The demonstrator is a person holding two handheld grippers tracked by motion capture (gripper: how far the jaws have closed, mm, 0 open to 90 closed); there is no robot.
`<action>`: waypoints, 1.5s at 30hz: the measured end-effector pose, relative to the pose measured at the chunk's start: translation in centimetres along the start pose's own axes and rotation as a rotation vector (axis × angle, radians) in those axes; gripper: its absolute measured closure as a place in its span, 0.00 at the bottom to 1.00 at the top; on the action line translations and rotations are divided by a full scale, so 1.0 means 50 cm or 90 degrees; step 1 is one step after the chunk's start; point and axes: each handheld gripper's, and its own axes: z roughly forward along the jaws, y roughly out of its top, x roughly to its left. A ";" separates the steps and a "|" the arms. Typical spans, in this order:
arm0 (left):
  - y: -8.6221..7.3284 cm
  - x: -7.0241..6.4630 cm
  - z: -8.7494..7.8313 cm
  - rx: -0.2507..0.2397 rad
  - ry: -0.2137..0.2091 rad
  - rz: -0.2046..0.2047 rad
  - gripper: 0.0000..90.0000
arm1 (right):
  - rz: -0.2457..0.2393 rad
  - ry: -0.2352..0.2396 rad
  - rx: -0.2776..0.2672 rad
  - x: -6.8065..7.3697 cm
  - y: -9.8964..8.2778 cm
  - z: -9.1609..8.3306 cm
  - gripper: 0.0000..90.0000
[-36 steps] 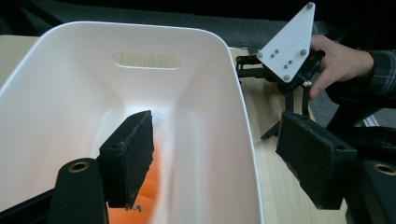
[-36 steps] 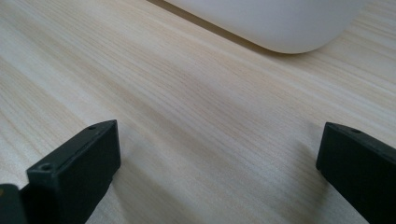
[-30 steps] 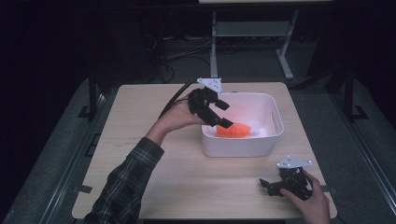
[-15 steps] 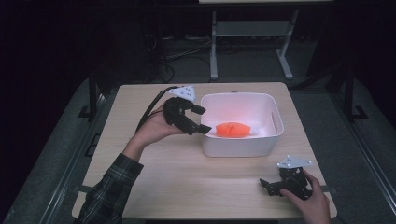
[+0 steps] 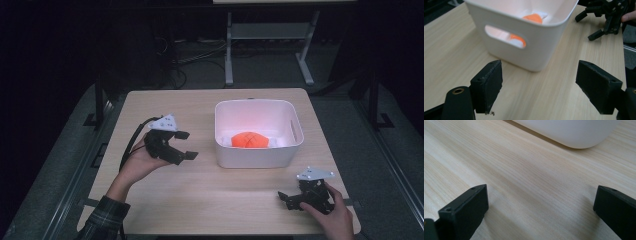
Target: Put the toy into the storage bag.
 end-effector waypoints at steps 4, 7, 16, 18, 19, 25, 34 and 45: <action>-0.048 -0.012 -0.008 0.003 0.019 -0.017 0.23 | 0.001 0.001 0.000 0.000 0.000 0.000 0.00; -0.079 -0.019 -0.010 0.008 0.030 -0.027 0.23 | 0.001 0.000 0.001 0.000 0.000 0.000 0.00; -0.148 -0.040 -0.020 0.014 0.060 -0.048 0.23 | 0.001 0.000 0.001 0.000 0.000 0.000 0.00; -0.165 -0.047 -0.020 0.015 0.069 -0.055 0.23 | 0.001 0.000 0.001 0.000 0.000 0.000 0.00; -0.171 -0.048 -0.020 0.017 0.073 -0.055 0.23 | 0.001 0.000 0.001 0.000 0.000 0.000 0.00; -0.229 -0.061 -0.011 0.040 0.106 -0.075 0.22 | 0.001 0.000 0.001 0.000 0.000 0.000 0.00; -0.279 -0.064 0.003 0.079 0.135 -0.087 0.20 | 0.002 -0.001 0.000 0.001 0.000 0.000 0.00; -0.298 -0.062 0.014 0.088 0.148 -0.085 0.15 | 0.002 -0.001 0.000 0.001 0.000 0.000 0.00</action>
